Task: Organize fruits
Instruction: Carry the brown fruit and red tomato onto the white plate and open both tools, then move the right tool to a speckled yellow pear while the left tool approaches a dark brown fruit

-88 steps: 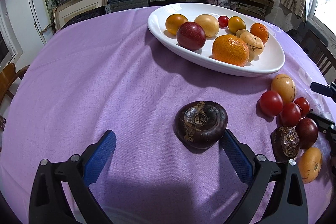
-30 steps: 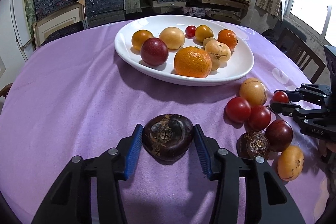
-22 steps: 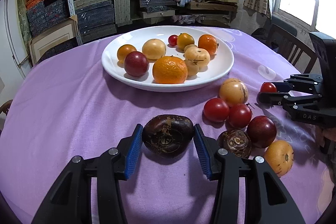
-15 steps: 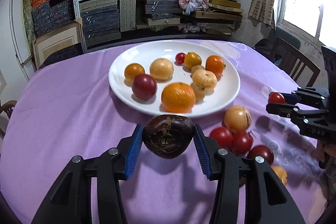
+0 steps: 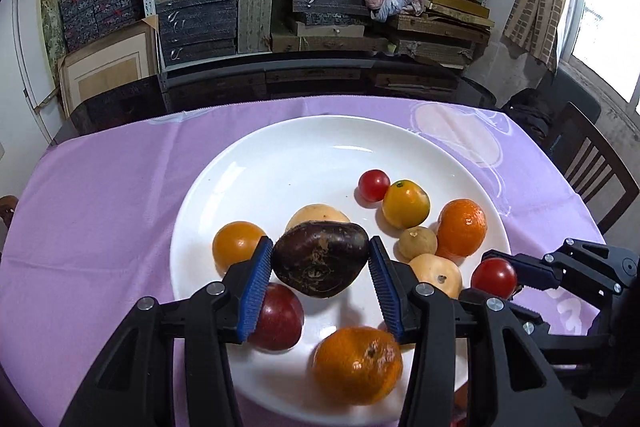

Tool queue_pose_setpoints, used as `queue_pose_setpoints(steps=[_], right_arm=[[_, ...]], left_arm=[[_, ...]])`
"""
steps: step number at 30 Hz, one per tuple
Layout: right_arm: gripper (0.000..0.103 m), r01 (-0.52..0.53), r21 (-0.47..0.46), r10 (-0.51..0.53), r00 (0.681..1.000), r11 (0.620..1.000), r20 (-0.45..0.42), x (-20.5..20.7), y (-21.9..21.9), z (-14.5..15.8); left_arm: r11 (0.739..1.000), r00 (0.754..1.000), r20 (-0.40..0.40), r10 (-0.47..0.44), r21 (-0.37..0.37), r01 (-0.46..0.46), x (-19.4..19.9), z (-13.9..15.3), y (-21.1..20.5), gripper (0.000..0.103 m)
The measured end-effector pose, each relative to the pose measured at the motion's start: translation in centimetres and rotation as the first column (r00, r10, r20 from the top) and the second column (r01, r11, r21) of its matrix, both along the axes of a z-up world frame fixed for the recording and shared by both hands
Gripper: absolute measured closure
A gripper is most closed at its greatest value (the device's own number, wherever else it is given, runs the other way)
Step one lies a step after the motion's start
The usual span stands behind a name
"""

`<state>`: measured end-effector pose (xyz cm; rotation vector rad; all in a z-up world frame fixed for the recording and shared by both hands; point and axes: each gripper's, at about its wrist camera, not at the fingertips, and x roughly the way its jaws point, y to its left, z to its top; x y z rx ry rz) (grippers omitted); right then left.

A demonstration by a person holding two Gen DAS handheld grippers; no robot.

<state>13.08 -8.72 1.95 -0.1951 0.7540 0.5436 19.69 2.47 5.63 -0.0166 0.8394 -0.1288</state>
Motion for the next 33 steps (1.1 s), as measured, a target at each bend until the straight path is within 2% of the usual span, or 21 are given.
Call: queue_pose_setpoints(steps=[3, 5, 6, 7, 11, 12, 14, 16, 17, 21, 24, 26, 29, 31, 33], right_arm=[[0.073, 0.003, 0.000, -0.003, 1.000, 1.000, 0.007, 0.3, -0.1, -0.6], [0.067, 0.000, 0.013, 0.000, 1.000, 1.000, 0.006, 0.4, -0.3, -0.7], [0.055, -0.003, 0.020, 0.003, 1.000, 1.000, 0.004, 0.4, -0.4, -0.7], [0.046, -0.004, 0.027, 0.004, 1.000, 1.000, 0.007, 0.3, -0.6, -0.7], [0.045, -0.014, 0.060, 0.012, 0.999, 0.998, 0.032, -0.8, -1.5, 0.5], [0.042, -0.017, 0.072, 0.014, 0.999, 0.997, 0.044, -1.4, -1.8, 1.1], [0.030, -0.018, 0.098, 0.011, 0.997, 0.995, 0.074, -2.8, -2.8, 2.2], [0.011, -0.014, 0.118, 0.001, 0.994, 0.993, 0.106, -4.6, -3.8, 3.2], [0.008, -0.011, 0.127, -0.004, 0.993, 0.992, 0.122, -5.6, -4.5, 3.5], [0.004, 0.011, 0.156, -0.035, 0.988, 0.988, 0.150, -9.7, -7.3, 3.1], [0.004, 0.041, 0.199, -0.067, 0.990, 0.979, 0.127, -11.7, -9.4, 1.7], [0.004, 0.045, 0.215, -0.067, 0.993, 0.976, 0.098, -12.5, -10.1, 0.7], [0.004, 0.013, 0.197, -0.024, 0.998, 0.980, 0.053, -12.9, -9.7, -0.3], [0.004, -0.030, 0.184, 0.025, 0.999, 0.983, 0.034, -13.4, -8.8, -0.7], [0.004, -0.072, 0.164, 0.070, 0.997, 0.984, 0.023, -14.1, -7.6, -1.1]], left_arm=[[1.000, 1.000, -0.010, 0.011, -0.015, -0.011, 0.7, -0.8, 0.2, 0.052], [0.999, 1.000, -0.006, 0.023, -0.022, -0.024, 0.5, -1.1, 0.4, 0.039], [0.999, 0.999, 0.006, 0.032, -0.023, -0.032, 0.1, -1.0, 0.6, 0.030], [0.999, 0.999, 0.015, 0.044, -0.018, -0.043, -0.3, -0.9, 0.8, 0.026], [0.997, 0.996, 0.047, 0.069, -0.042, -0.067, -2.6, 0.3, 2.3, 0.020], [0.996, 0.995, 0.051, 0.080, -0.048, -0.078, -3.4, 0.6, 2.7, 0.015], [0.994, 0.994, 0.060, 0.096, -0.058, -0.092, -5.3, 0.9, 3.4, 0.012], [0.995, 0.994, 0.056, 0.093, -0.050, -0.091, -7.4, 0.9, 3.6, 0.008], [0.995, 0.994, 0.052, 0.095, -0.040, -0.093, -8.6, 0.7, 3.6, 0.007], [0.996, 0.996, 0.024, 0.087, -0.030, -0.087, -13.1, -0.8, 3.5, 0.003], [0.996, 0.998, -0.009, 0.068, -0.052, -0.069, -15.4, -2.5, 3.5, 0.003], [0.997, 0.997, -0.042, 0.071, -0.034, -0.072, -16.0, -3.8, 3.5, 0.003], [0.994, 0.990, -0.097, 0.104, -0.015, -0.106, -15.4, -4.7, 4.1, 0.003], [0.992, 0.989, -0.090, 0.114, -0.037, -0.117, -15.5, -4.7, 4.6, 0.003], [0.993, 0.990, -0.086, 0.114, -0.020, -0.116, -15.5, -4.8, 4.4, 0.003]])
